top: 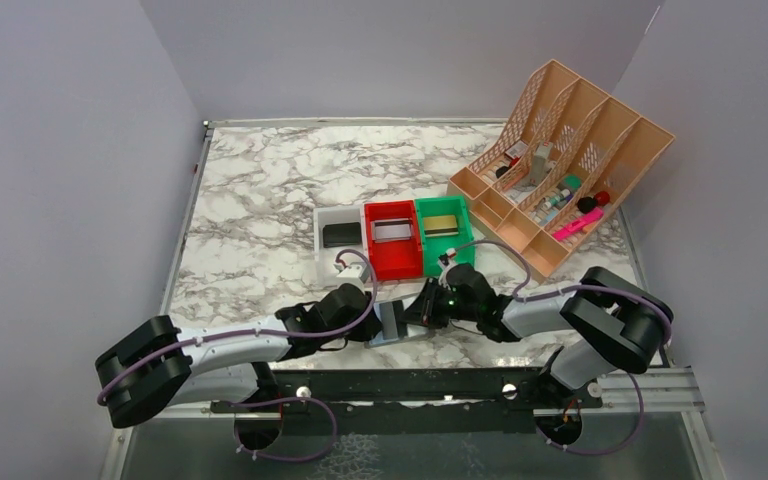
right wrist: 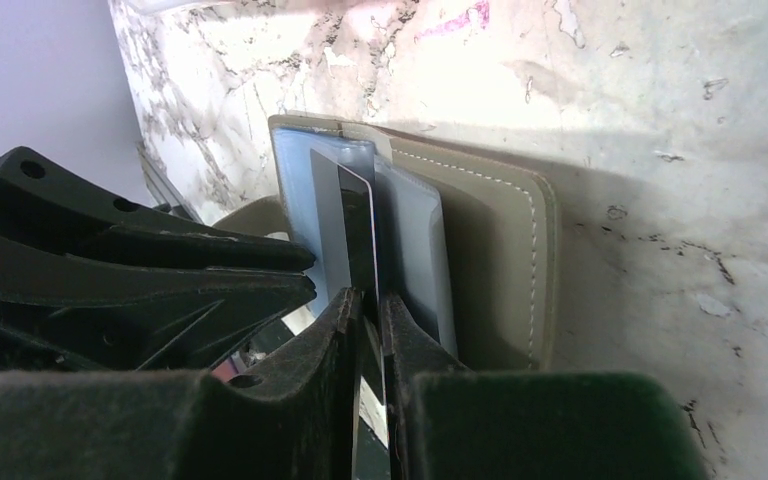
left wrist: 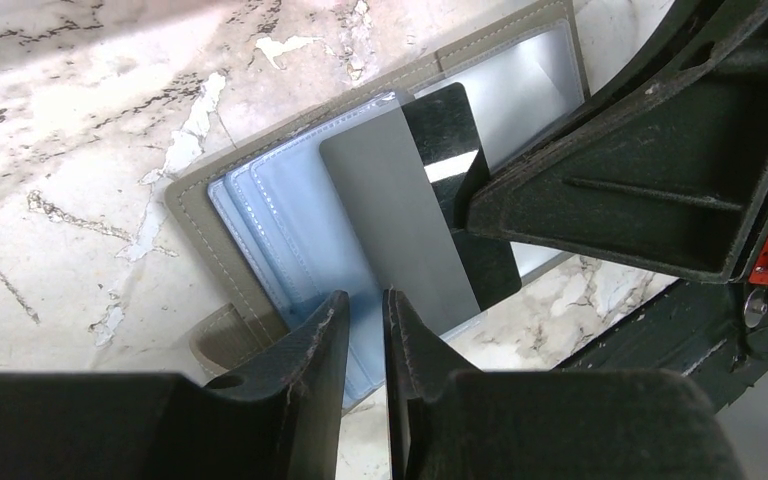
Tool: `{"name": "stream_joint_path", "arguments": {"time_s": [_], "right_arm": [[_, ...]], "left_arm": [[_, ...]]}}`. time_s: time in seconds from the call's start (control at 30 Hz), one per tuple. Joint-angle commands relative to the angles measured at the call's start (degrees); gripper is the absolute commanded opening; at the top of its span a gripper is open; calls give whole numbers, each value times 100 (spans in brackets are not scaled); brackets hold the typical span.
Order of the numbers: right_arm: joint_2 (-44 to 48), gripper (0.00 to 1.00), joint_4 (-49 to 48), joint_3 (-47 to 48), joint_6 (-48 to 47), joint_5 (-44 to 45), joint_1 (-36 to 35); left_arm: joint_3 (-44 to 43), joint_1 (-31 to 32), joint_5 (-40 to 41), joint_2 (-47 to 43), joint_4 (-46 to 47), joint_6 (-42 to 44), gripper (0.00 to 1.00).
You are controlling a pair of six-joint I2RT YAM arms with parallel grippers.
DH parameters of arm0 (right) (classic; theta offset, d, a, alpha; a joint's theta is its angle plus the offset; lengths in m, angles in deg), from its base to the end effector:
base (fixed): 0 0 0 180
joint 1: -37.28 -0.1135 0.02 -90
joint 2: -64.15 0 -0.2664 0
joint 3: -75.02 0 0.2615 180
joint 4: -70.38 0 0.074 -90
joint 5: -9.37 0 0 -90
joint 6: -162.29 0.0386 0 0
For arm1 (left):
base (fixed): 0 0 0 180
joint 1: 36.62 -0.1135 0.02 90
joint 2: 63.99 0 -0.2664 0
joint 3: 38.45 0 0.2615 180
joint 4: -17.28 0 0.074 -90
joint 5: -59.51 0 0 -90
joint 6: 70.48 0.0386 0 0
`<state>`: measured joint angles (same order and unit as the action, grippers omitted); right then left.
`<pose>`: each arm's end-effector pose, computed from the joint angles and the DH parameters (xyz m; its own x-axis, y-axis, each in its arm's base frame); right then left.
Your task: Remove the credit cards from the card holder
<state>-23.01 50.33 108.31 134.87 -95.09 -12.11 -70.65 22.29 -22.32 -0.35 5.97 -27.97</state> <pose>0.1577 0.1987 0.1064 -0.9392 0.2251 -0.2592 -0.0791 0.5928 0.8015 0.1117 -0.1746 0.1396 -0.8220 -0.0499 -0.5673 0.2780 0.8343 -0.4761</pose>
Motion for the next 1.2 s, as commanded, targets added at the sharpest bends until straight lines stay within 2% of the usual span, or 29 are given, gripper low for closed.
{"name": "stream_joint_path", "arguments": {"time_s": [0.0,0.17,0.33,0.63,0.73,0.93,1.17], "right_arm": [[-96,17,-368,-74,32,-66,26],[54,21,-764,-330,57,-57,25],[182,22,-538,-282,-57,31,25],[-143,25,-805,-149,-90,-280,25],[-124,22,-729,-155,-91,-175,25],[83,7,-463,-178,-163,7,25],[254,3,-299,-184,-215,81,26]], "left_arm": [[4,8,16,206,-474,195,23],[-13,12,-43,213,-496,213,23],[-46,12,-51,172,-516,221,23],[-66,15,-225,298,-508,296,23],[-77,14,-211,348,-507,295,23],[-117,10,-201,428,-506,306,22],[-36,13,-206,316,-507,284,22]]}}
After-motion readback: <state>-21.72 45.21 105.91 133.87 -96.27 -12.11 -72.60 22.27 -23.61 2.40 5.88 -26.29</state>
